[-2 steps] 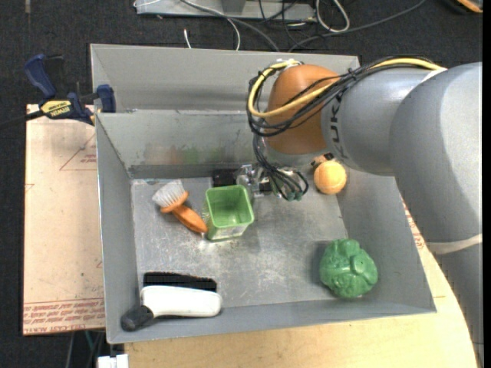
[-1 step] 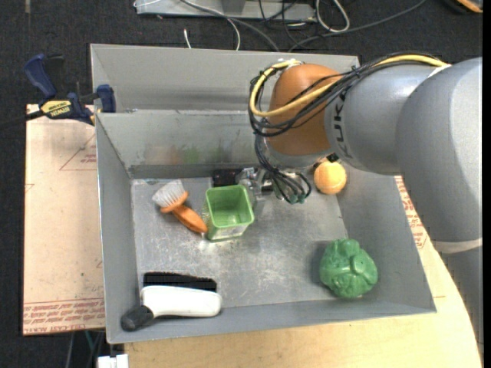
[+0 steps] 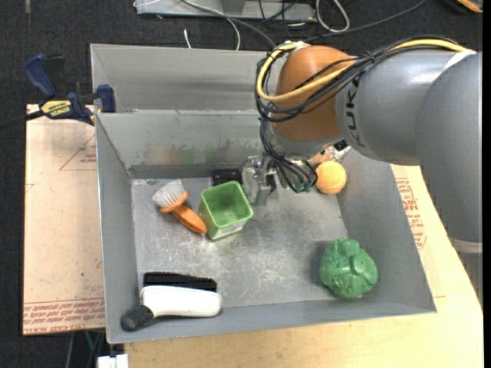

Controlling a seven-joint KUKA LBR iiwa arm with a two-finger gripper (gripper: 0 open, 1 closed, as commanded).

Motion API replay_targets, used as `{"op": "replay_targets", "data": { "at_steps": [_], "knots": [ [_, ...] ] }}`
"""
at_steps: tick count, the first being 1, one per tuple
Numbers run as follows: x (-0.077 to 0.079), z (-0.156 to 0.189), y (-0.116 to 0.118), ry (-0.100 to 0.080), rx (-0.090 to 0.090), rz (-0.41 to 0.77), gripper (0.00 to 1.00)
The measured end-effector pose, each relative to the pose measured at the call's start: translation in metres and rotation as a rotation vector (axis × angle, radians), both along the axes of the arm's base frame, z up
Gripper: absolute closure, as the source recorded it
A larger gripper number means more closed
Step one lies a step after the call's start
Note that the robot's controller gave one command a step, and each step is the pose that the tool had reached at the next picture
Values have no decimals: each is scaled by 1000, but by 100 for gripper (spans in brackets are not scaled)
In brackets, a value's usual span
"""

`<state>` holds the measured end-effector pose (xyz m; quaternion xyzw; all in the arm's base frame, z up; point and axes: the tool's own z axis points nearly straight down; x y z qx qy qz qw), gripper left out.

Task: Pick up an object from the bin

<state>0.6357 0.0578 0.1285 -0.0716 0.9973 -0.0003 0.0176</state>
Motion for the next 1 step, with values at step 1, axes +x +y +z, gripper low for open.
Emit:
{"op": "replay_targets", "data": {
  "at_steps": [1],
  "knots": [
    [0,50,9,10,-1,-1,100]
  ]
}}
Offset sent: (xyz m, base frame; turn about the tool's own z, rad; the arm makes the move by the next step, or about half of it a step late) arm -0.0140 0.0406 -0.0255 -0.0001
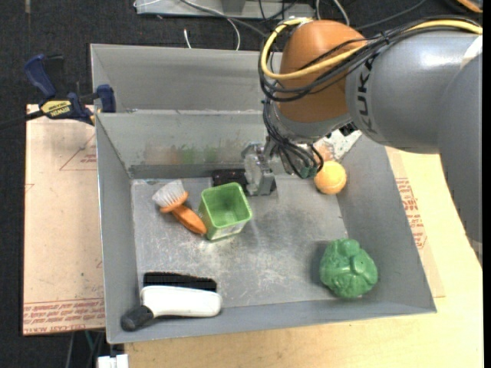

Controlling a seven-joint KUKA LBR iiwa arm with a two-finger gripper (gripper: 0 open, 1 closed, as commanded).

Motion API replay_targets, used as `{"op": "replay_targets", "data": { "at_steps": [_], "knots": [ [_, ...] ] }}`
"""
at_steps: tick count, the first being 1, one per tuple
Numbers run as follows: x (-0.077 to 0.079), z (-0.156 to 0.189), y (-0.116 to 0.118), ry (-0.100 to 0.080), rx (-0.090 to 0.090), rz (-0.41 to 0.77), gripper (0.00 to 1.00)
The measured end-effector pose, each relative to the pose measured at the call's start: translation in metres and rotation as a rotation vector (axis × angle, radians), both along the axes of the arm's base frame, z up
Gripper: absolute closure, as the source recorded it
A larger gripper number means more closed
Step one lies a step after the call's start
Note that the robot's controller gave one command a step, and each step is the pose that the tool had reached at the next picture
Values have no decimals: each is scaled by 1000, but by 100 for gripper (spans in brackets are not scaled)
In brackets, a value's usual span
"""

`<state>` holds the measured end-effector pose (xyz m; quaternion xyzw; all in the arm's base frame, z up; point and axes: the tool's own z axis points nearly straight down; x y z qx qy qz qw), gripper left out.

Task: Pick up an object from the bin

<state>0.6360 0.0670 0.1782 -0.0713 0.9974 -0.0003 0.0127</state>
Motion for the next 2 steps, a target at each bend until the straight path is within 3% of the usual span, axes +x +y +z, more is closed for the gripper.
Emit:
{"op": "replay_targets", "data": {
  "at_steps": [1,2],
  "knots": [
    [-4,-21,18,-13,2,2,100],
    [4,-47,56,-13,-1,80,100]
  ]
}}
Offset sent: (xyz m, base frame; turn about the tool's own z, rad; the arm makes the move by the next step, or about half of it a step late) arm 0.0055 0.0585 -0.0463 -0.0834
